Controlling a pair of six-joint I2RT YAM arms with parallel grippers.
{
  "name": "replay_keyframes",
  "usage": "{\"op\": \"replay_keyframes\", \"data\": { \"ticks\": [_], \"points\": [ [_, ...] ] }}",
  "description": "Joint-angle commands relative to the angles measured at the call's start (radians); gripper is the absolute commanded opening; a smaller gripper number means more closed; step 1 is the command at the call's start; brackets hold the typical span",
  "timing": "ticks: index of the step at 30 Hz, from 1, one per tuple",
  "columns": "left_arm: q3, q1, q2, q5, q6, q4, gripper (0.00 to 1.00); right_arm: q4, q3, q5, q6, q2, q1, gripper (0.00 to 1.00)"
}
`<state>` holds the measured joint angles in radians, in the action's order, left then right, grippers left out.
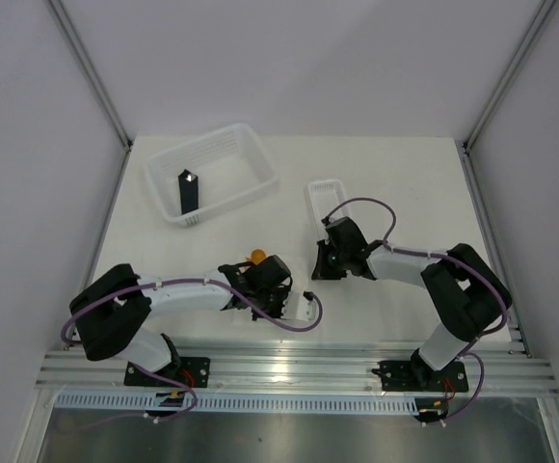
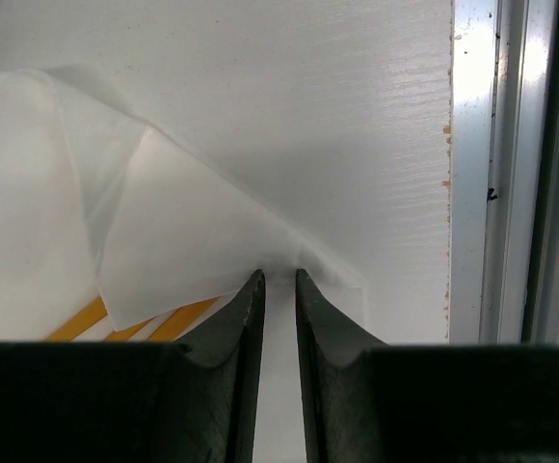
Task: Place the utensils on the paper napkin and roll it up
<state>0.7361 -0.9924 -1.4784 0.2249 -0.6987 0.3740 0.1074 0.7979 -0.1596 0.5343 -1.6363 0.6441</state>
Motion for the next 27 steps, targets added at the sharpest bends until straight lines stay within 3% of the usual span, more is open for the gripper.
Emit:
{"op": "replay_keyframes", "data": {
  "ticks": [1, 17, 27],
  "points": [
    [0.013, 0.014, 0.001, 0.028, -0.012, -0.032, 0.22, -0.071, -0.037, -0.069, 0.032, -0.053, -0.006, 0.00],
    [-0.017, 0.028, 0.012, 0.044, -0.018, -0.050, 0.22, -0.412, -0.114, -0.379, 0.182, -0.177, -0.041, 0.00],
    [-0.026, 0.040, 0.009, 0.047, -0.028, -0.063, 0.22, -0.449, -0.111, -0.363, 0.130, -0.092, -0.006, 0.00]
  ]
}}
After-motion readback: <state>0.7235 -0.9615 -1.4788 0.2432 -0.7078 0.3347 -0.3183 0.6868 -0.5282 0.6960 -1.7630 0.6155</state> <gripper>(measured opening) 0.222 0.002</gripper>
